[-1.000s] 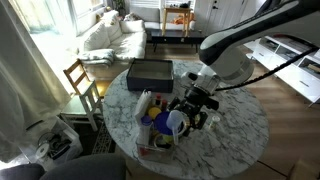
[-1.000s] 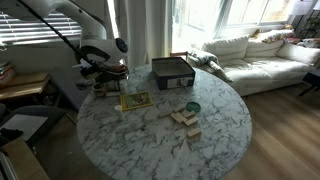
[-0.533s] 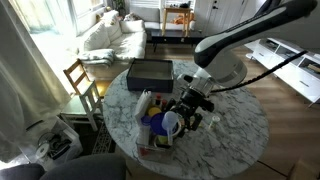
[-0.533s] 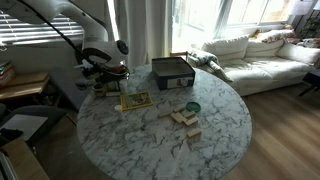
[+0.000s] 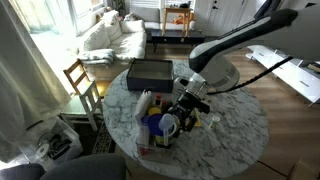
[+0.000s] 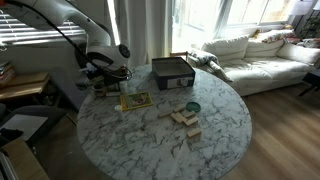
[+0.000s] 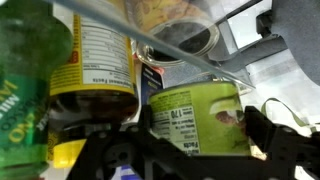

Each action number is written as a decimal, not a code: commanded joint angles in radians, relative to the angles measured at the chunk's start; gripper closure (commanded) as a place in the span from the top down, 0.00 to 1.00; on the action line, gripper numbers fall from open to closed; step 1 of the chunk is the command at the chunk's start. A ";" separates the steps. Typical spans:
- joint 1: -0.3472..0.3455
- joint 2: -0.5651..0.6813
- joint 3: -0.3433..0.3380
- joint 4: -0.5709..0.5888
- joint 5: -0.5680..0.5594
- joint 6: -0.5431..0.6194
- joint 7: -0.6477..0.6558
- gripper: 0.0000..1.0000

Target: Put the scoop upside down on the blue lid then stack the cans in the clear box

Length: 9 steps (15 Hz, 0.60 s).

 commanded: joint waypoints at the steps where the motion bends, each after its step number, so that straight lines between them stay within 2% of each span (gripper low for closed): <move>1: -0.007 0.032 0.009 0.016 0.021 0.012 -0.026 0.67; 9: -0.010 0.050 0.006 0.022 0.012 0.001 -0.036 0.67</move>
